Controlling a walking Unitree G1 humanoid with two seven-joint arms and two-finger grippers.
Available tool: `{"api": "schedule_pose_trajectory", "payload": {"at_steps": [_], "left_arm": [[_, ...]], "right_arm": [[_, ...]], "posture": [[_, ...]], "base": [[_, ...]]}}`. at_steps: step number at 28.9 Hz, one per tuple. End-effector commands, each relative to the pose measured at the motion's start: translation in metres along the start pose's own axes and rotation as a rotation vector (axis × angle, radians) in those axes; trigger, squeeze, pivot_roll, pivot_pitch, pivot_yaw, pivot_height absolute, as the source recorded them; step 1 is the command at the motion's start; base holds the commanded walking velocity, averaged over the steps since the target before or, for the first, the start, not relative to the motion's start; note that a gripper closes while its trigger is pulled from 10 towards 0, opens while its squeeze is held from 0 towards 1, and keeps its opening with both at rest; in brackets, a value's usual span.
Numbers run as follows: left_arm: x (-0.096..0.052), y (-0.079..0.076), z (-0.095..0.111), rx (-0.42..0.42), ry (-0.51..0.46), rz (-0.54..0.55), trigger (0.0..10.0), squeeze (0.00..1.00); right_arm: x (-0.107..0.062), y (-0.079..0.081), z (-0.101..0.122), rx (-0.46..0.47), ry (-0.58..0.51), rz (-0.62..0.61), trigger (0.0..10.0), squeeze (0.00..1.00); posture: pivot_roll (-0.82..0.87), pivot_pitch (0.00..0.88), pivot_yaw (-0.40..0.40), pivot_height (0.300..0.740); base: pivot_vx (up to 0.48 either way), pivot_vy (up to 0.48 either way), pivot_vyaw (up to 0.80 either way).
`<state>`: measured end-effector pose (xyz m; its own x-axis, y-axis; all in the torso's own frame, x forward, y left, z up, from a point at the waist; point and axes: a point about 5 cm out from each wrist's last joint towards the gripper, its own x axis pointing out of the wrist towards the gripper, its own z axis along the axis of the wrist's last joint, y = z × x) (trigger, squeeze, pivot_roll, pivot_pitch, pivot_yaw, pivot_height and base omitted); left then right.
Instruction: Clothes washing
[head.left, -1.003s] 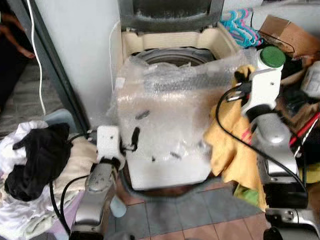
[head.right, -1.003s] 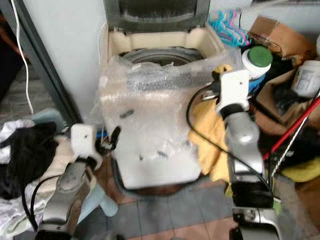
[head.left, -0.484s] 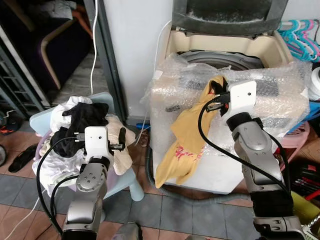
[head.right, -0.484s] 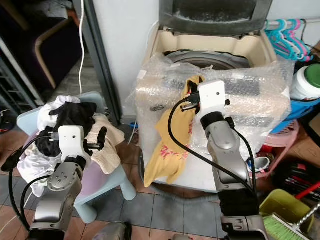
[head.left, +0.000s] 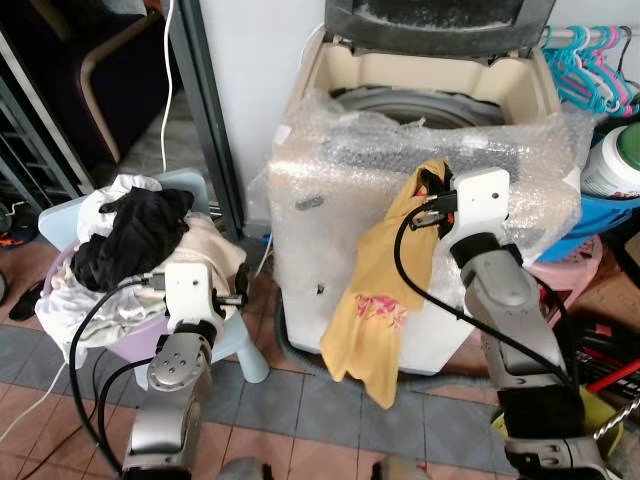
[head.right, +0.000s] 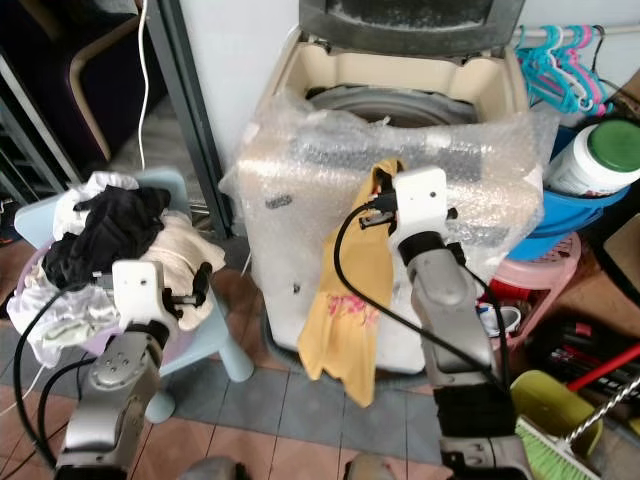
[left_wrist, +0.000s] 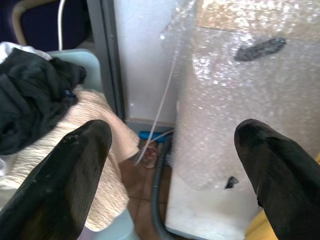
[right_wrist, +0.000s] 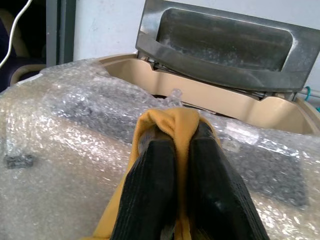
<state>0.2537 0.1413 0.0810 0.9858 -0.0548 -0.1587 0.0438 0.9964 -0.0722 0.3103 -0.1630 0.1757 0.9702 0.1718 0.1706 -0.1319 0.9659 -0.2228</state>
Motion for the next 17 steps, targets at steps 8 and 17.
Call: {"api": "schedule_pose_trajectory", "payload": {"at_steps": [8, 17], "left_arm": [[-0.001, 0.002, 0.002, -0.009, 0.004, 0.004, 10.0, 0.0], [0.0, 0.003, 0.001, -0.034, 0.01, 0.024, 10.0, 0.0]], "right_arm": [[0.021, -0.002, 0.037, -0.075, -0.151, 0.132, 10.0, 0.0], [0.039, -0.007, 0.057, -0.079, -0.215, 0.165, 10.0, 0.0]], "posture": [[-0.06, 0.0, 0.032, 0.74], [-0.04, 0.0, 0.025, 0.74]], "base": [[0.34, 0.0, 0.0], [0.4, 0.0, 0.16]]}}
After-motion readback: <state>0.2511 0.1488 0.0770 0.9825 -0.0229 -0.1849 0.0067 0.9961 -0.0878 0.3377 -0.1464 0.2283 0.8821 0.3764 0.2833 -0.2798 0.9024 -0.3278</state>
